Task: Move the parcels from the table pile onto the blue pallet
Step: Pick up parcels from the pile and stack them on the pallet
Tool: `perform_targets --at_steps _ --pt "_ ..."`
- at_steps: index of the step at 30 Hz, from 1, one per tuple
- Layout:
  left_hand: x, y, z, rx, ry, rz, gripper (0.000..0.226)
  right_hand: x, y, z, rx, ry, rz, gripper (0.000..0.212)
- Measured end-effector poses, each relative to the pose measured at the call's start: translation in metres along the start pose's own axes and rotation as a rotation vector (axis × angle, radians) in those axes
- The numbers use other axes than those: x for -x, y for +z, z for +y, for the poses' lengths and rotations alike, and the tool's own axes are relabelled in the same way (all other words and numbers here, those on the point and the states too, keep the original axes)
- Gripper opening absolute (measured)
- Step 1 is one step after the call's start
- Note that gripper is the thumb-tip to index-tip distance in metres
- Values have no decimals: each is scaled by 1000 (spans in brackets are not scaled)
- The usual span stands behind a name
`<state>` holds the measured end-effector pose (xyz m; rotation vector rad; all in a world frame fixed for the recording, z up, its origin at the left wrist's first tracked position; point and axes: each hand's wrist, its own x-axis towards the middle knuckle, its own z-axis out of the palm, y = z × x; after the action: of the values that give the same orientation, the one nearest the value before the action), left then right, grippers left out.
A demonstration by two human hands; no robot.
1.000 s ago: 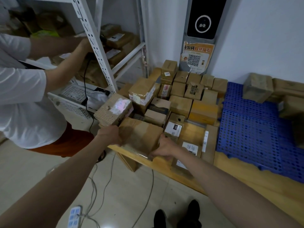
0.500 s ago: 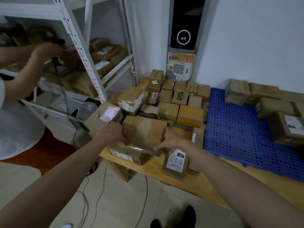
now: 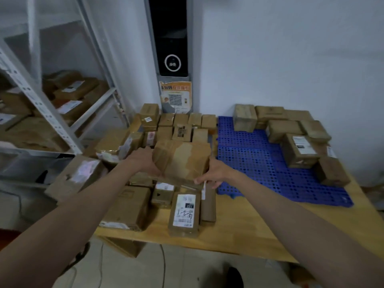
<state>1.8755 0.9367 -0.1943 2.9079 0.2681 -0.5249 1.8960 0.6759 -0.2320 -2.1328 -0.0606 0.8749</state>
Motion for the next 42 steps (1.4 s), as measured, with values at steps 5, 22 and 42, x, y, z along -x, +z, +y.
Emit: perform_targets --at_steps 5,22,42 --pt "-24 7 57 1 40 -40 83 -3 -49 35 20 5 52 119" --pt "-125 63 305 75 82 -153 85 -40 -252 188 1 81 71 95" --pt "-290 62 384 24 67 -145 93 -173 -368 208 151 120 148 90"
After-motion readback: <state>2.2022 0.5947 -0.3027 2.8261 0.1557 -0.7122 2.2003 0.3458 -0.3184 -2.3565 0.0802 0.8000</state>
